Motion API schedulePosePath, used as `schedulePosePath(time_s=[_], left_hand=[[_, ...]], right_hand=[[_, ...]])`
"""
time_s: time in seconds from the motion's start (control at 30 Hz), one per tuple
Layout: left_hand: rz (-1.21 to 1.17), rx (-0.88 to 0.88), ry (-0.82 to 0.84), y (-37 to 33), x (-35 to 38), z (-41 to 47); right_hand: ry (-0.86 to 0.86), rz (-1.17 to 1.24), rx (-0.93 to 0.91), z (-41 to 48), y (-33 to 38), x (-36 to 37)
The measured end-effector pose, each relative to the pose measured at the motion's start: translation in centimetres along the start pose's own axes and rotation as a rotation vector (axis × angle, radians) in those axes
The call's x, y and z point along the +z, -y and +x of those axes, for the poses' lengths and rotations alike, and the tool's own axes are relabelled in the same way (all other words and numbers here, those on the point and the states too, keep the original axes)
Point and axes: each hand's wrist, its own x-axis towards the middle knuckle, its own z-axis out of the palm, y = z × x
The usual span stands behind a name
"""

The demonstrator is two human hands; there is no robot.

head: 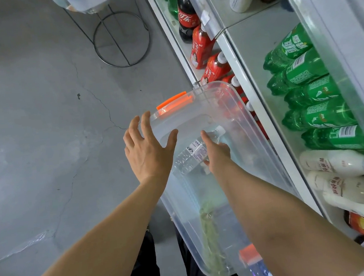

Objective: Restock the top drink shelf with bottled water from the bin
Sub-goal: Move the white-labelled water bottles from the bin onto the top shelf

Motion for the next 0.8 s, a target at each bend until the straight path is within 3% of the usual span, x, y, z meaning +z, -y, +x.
schedulePosePath(time_s=[0.1, 0.3, 0.4, 0.57, 0.8], left_hand=[[0.001, 0.001, 0.004, 0.0, 0.0, 0.0], [-0.01, 0.011, 0.011, 0.1, -0.1, 0.1], [-0.02, 0.016, 0.035, 0.2, -0.2, 0.1], [-0.054, 0.046, 0.088, 0.6, -0.8, 0.0], [-0.124, 0.248, 0.211, 1.9, -5.1, -1.5]], right_hand=[[-0.03, -0.067, 0.011, -0.4, 0.5, 0.0], [0.086, 0.113, 0.075, -1.3, 0.4, -1.7], [0.112, 0.096, -0.022, -2.3, -1.0, -3.0], [0.081, 0.323, -0.134, -6.4, -3.0, -4.9], [0.056, 0.498, -0.316, -15.4, -4.9, -9.7]])
